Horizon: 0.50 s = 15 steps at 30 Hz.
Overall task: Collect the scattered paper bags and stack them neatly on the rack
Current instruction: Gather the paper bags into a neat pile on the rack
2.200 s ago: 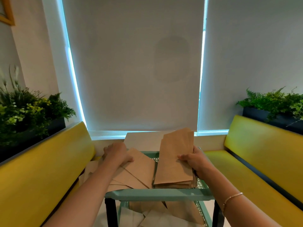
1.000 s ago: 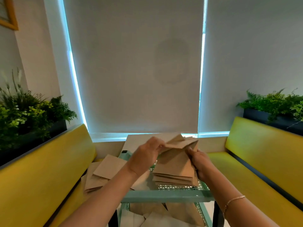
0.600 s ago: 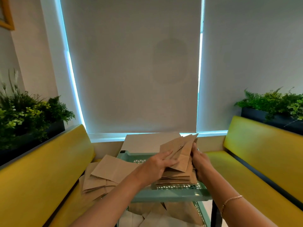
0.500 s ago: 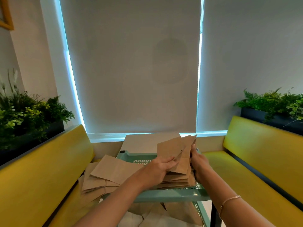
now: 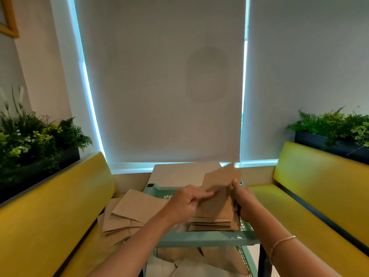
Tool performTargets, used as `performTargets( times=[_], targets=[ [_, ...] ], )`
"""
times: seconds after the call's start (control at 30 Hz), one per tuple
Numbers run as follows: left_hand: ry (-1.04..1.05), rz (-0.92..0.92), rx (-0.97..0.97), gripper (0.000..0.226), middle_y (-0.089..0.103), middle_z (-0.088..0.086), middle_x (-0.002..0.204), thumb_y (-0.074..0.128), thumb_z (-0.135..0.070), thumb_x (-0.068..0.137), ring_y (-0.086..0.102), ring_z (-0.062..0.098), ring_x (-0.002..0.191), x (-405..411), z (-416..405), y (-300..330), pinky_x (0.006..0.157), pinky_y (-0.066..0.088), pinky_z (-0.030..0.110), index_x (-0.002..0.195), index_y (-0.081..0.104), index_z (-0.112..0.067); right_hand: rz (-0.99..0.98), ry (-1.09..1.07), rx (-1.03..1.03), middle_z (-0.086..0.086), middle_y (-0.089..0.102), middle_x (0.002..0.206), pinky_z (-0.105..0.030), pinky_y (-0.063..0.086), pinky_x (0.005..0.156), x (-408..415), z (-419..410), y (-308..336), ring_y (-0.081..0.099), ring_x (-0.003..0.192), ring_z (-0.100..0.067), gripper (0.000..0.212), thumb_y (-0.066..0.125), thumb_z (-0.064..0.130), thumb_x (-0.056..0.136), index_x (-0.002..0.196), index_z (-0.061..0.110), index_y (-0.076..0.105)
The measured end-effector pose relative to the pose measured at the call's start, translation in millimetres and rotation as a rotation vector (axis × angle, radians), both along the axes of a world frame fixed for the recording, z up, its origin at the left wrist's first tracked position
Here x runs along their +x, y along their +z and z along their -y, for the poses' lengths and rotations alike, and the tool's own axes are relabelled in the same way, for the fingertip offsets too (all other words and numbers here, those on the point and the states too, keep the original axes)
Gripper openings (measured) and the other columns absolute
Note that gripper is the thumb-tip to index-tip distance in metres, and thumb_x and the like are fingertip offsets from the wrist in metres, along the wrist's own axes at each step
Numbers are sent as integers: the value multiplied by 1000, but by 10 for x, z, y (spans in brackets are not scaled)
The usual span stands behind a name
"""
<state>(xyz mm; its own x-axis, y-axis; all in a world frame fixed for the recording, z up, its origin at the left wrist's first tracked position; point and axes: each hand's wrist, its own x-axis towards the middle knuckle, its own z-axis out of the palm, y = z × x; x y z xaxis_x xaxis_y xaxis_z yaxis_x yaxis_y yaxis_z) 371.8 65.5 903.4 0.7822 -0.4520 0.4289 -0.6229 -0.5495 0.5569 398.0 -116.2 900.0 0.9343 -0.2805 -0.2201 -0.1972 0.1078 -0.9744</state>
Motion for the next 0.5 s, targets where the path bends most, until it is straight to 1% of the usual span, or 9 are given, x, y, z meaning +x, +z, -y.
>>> performTargets(
  times=[0.07,0.13,0.17,0.2,0.23,0.3,0.37,0.4,0.5],
  targets=[
    [-38,-75,87,45,59,2,126,44,7,91,51,5,111,-17,21,-33,90,40,3,117,62,-25,39,35,63,-15,61,94,-43,51,82,3,6,14,61,89,-32,51,38,61,91,95,12,53],
    [-60,-125,171,44,58,-5,129,44,7,90,51,7,116,-29,59,-66,96,38,9,115,67,-21,52,75,73,-14,61,106,-44,49,89,23,16,3,59,103,-34,64,40,71,83,110,14,53],
    [-76,-145,191,43,57,-9,131,44,6,90,50,7,120,-31,75,-83,100,37,12,114,68,-21,49,91,44,-12,60,109,-44,49,91,17,14,3,58,105,-32,60,46,67,83,113,15,52],
    [-96,-187,193,40,56,-11,132,46,4,89,49,5,122,-39,88,-88,102,37,14,111,70,-20,31,105,-6,-12,59,108,-45,50,90,1,10,5,58,103,-32,50,55,55,86,115,14,52],
    [-117,-244,177,37,55,-10,133,48,2,89,50,4,122,-55,97,-75,101,39,15,106,72,-20,10,113,-66,-14,60,106,-45,51,86,-7,11,4,59,100,-32,41,62,36,88,116,9,52],
    [-125,-364,112,29,57,-8,132,53,-4,87,55,2,114,-75,89,-16,98,45,18,94,74,-22,-43,98,-167,-19,61,102,-45,52,83,8,17,-16,61,92,-33,34,62,4,85,118,1,52],
    [-25,-378,111,22,56,-7,133,57,-12,87,56,4,106,-57,29,64,100,44,25,93,73,-26,-77,75,-202,-21,61,103,-47,52,87,9,29,-17,61,94,-36,33,58,-4,84,116,0,51],
    [66,-337,162,20,55,-6,133,58,-17,88,55,9,107,-23,-33,109,100,41,28,99,71,-27,-75,78,-200,-21,61,104,-48,51,89,3,29,-6,60,96,-36,32,57,-5,85,116,2,51],
    [459,-235,417,36,56,1,128,60,-33,88,52,17,115,114,-357,261,96,40,29,121,58,-21,-39,69,-177,-19,59,108,-47,50,88,16,20,-2,58,98,-35,32,56,-4,86,116,6,50]
  ],
)
